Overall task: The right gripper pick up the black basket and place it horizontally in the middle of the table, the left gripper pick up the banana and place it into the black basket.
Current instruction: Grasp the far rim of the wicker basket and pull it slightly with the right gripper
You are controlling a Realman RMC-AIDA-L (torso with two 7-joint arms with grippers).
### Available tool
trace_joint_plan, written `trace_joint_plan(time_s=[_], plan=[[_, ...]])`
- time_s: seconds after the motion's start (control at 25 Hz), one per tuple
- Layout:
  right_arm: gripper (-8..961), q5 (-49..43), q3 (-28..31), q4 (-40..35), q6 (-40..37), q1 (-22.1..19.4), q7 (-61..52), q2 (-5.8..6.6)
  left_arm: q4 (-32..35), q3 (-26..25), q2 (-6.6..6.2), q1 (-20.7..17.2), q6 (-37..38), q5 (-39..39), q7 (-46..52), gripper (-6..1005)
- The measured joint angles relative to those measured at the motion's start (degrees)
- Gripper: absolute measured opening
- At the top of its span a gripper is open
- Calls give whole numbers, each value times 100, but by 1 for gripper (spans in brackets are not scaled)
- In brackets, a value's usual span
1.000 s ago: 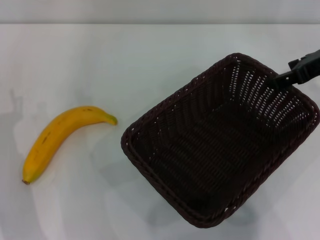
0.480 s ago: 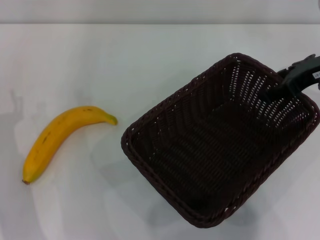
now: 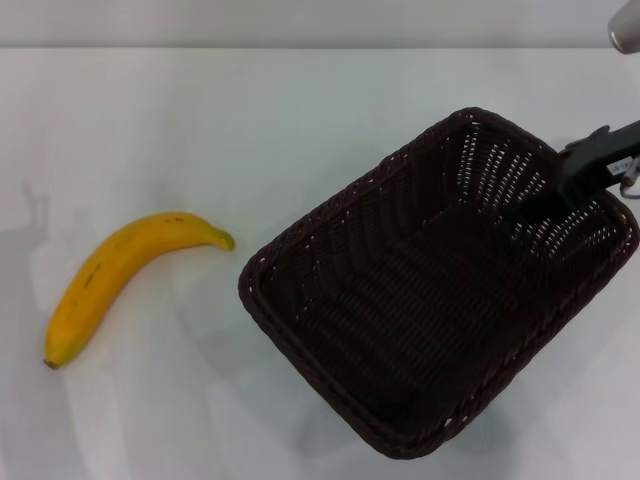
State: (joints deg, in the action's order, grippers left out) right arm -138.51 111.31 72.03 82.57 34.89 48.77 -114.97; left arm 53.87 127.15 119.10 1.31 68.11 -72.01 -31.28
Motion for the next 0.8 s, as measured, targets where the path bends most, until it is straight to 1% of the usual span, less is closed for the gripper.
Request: trace_joint_plan(time_s=[0.48, 0.8], plan=[[679, 12, -39, -185, -169, -42, -159, -5, -9, 13, -1, -6, 0, -9, 40, 886], [460, -274, -51, -196, -332, -44, -432, -16, -25, 20, -1, -24, 0, 5, 135, 885]])
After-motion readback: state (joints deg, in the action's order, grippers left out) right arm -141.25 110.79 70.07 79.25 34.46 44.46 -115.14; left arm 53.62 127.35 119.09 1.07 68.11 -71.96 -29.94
